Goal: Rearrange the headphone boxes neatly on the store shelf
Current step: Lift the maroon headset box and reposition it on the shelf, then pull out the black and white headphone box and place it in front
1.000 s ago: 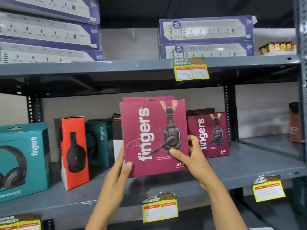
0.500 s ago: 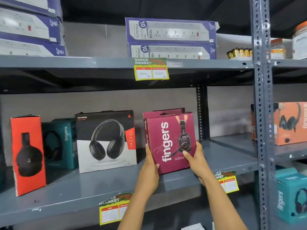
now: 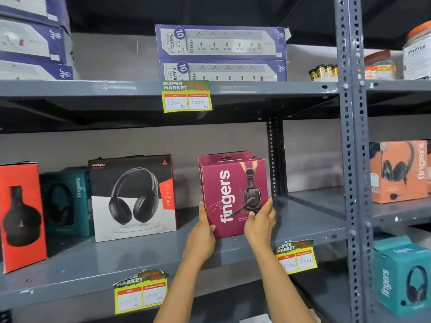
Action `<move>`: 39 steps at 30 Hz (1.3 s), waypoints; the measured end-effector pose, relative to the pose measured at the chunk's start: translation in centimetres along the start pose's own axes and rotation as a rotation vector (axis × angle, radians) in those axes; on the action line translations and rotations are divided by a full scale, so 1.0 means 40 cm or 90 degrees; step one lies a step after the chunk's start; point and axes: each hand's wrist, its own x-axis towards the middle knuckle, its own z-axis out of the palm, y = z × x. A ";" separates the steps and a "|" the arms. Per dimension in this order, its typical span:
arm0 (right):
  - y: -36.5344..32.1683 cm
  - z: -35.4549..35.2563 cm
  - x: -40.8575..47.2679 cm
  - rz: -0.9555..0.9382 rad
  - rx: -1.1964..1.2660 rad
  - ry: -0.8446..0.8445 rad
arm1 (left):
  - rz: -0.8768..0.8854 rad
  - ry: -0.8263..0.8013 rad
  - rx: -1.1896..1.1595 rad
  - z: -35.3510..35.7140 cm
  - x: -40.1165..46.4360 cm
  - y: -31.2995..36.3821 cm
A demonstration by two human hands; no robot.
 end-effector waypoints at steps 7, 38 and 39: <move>-0.006 -0.004 -0.009 0.012 -0.028 0.033 | -0.015 -0.019 -0.014 0.001 0.009 0.008; -0.530 0.643 -0.787 -0.188 0.071 -0.473 | -0.164 0.113 0.422 -0.737 -0.412 -0.640; -0.541 0.661 -0.791 -0.172 0.069 -0.439 | -0.157 0.103 0.426 -0.745 -0.413 -0.651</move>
